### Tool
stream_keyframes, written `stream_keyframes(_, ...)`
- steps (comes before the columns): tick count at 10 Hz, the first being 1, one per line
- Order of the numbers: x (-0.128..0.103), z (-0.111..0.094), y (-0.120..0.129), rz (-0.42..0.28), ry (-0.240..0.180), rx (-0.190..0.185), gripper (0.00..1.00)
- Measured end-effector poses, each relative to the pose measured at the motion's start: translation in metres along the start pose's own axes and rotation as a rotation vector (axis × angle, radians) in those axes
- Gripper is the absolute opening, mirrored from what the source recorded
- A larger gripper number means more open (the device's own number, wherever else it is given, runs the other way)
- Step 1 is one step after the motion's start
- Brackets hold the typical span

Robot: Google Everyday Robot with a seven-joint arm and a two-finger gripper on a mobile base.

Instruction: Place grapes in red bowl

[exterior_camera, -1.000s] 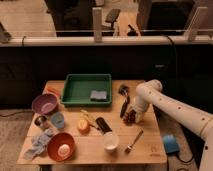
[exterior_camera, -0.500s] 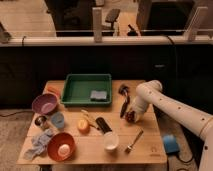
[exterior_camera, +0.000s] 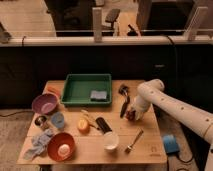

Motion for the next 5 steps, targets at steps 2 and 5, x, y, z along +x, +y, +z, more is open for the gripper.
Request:
stream_keyframes(2, 0.000, -0.016, -0.001, -0.006, 0.023, 0.022, 0.00)
stream_keyframes(5, 0.000, -0.040, -0.002, -0.016, 0.055, 0.053, 0.00)
